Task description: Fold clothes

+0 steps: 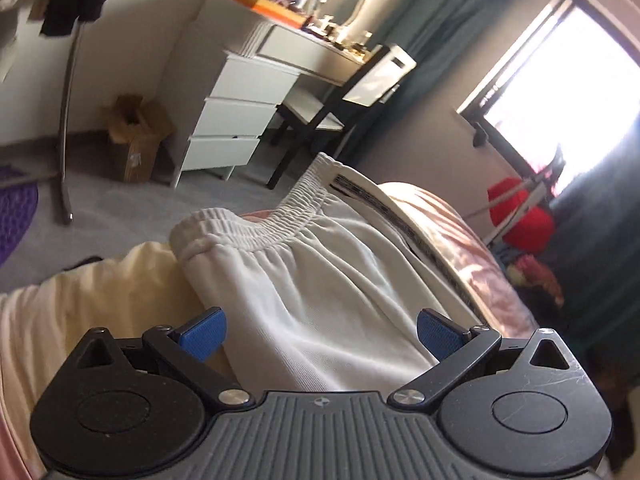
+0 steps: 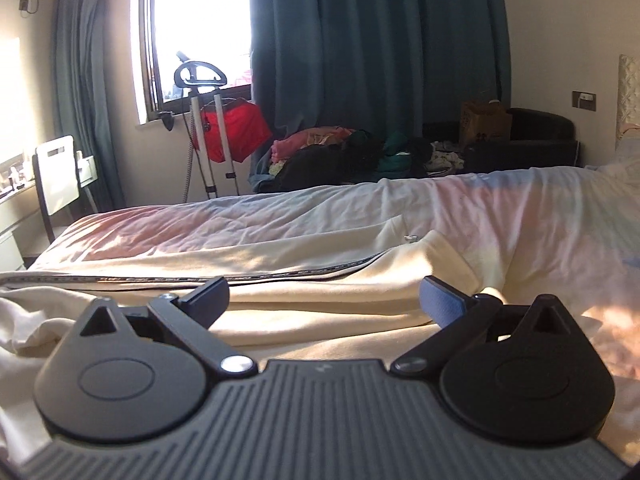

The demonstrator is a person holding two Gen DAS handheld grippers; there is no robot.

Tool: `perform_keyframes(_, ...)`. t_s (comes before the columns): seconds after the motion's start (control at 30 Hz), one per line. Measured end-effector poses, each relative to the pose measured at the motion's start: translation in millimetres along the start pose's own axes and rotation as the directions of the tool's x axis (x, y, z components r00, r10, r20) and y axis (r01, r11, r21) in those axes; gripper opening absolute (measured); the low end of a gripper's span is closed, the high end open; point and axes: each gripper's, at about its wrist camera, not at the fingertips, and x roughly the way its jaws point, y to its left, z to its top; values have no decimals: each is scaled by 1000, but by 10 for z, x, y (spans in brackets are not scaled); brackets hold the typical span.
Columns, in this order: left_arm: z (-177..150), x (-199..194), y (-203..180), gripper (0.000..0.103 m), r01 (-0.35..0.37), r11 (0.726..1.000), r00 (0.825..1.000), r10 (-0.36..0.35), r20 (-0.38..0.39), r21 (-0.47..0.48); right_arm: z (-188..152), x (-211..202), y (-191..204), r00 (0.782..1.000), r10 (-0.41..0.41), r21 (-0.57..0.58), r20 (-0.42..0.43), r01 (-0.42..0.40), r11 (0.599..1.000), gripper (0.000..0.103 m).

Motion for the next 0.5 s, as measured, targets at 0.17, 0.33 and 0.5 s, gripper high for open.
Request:
perform_keyframes(0.17, 189, 122, 307, 102, -130, 981, 991, 122, -62, -141, 37, -111, -335, 992, -125, 86, -3, 125, 988, 103)
perform_keyframes(0.33, 158, 394, 442, 99, -93, 969, 982, 52, -182, -230, -116, -290, -849, 978, -205, 350, -38, 205, 914, 103)
perform_keyframes(0.5, 132, 566, 488, 92, 31, 957, 968, -101, -230, -289, -379, -398, -1325, 959, -256, 584, -119, 276, 763, 103)
